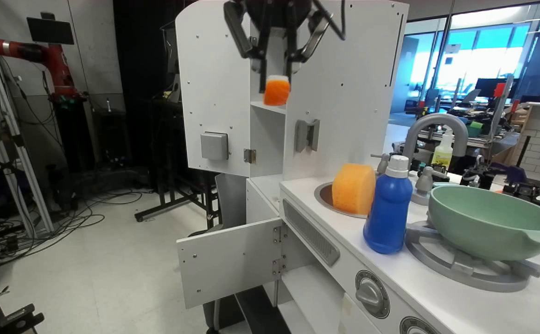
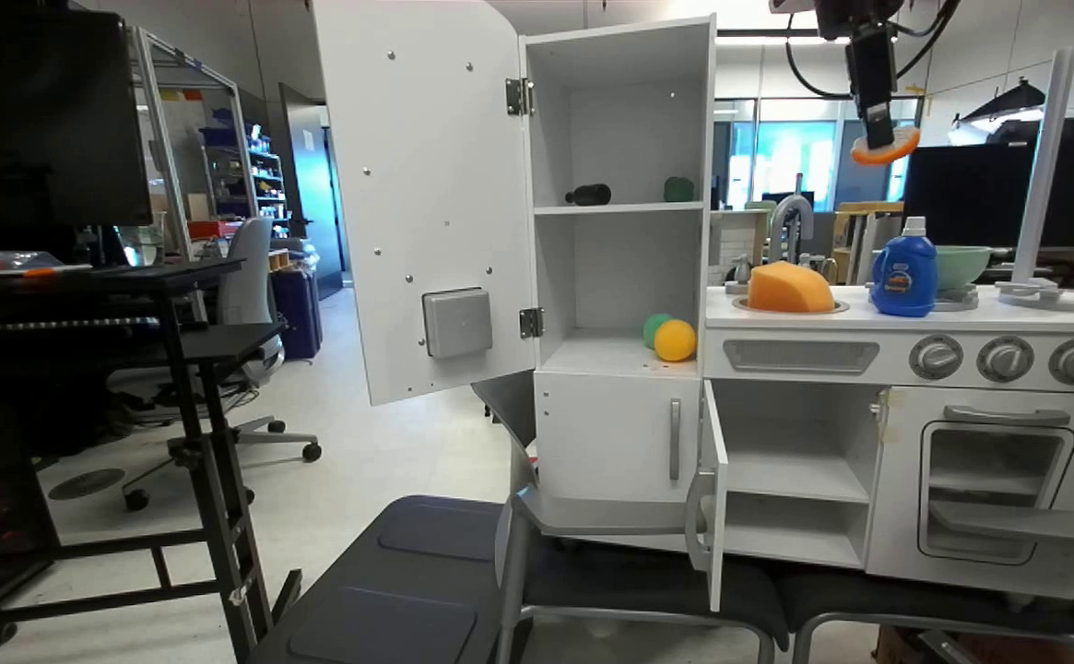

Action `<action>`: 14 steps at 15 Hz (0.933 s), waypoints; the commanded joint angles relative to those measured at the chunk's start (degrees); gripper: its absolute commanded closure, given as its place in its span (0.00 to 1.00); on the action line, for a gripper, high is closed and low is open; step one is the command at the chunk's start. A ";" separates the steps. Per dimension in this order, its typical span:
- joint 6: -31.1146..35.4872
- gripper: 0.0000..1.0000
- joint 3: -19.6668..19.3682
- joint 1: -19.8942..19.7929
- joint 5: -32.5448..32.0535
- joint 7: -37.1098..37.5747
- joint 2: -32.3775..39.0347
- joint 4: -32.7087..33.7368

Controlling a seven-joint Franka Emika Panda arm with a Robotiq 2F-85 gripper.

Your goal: Put the bottle and the toy into the bottom drawer and close the drawer.

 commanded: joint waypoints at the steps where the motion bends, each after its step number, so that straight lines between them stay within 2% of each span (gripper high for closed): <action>1: 9.59 0.93 3.46 1.29 -3.19 6.20 -6.55 -14.21; 7: 26.61 0.93 7.26 4.06 -6.47 19.86 -10.79 -34.54; 9: 34.81 0.93 7.58 4.99 -8.27 26.62 -11.00 -41.64; 11: 43.83 0.93 6.93 6.14 -11.74 35.72 -9.87 -48.76; 14: 55.75 0.93 3.42 7.22 -20.55 49.67 -6.30 -55.18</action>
